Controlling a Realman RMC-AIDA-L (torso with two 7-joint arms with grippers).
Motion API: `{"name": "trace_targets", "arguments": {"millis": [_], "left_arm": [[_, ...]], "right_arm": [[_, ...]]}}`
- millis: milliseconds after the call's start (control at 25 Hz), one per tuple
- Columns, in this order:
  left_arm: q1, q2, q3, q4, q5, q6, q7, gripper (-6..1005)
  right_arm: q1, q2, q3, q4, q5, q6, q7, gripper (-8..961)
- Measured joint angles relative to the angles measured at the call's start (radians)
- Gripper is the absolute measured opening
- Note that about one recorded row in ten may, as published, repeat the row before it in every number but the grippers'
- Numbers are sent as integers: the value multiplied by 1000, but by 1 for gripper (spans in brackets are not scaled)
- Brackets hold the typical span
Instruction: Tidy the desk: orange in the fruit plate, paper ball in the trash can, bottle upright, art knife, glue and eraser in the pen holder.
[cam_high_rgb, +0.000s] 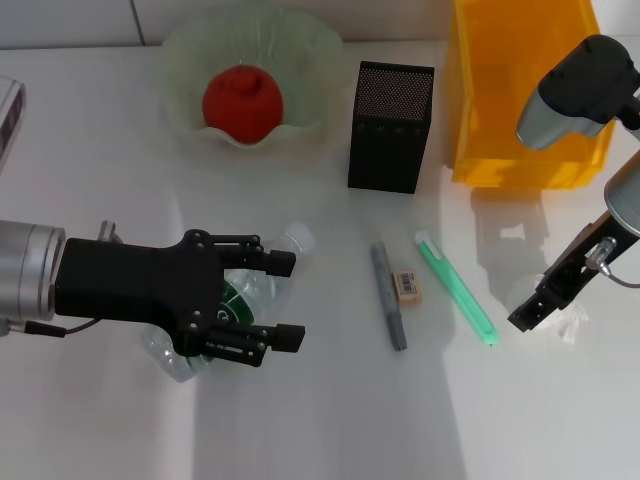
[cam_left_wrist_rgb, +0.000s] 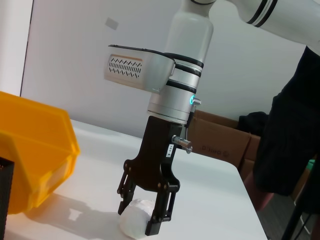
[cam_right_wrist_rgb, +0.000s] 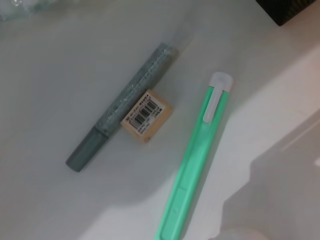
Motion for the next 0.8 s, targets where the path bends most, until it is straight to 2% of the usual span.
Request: {"name": "trace_targets", "arguments": {"millis": [80,240,280,320,360,400,480,520,560,600,720,760,800], "left_arm": [[4,-1,-1,-1,0,-1,2,844],[9,-2,-5,-1,0,-2,5,844],[11,-2,-6,-1,0,-3,5,844],[11,-2,-6,-1,0,-3,5,844],[11,-2,-6,-1,0,-3,5,844],[11,-2,-7,-1,0,-3,5,844],[11,-2,-8,0,0,-2,3,844],[11,-2,-8,0,0,-2,3,844],[11,-2,-8,0,0,-2,3,844],[11,-2,-8,3,0,-1,1,843],[9,-2,-8,1,0,-2,2,843],[9,-2,-8,1,0,-2,2,843],[9,-2,-8,1,0,-2,2,843]], "right_arm": [[0,0,0,1,1,0,0,776],[-3,0,1,-11,1,-10,2,638],[-8,0,6,-49,2,-33,10,604],[-8,0,6,-49,2,-33,10,602],[-15,0,10,-120,3,-78,18,600],[-15,0,10,-120,3,-78,18,598],[-23,0,26,-218,4,-137,28,594],[-25,-1,44,-284,4,-163,35,592],[-27,-2,84,-403,4,-205,47,590],[-27,-2,84,-403,4,-205,47,588],[-28,-5,162,-526,-4,-189,54,582],[-28,-6,216,-530,-7,-94,53,582],[-28,-6,216,-530,-7,-94,53,582]]}}
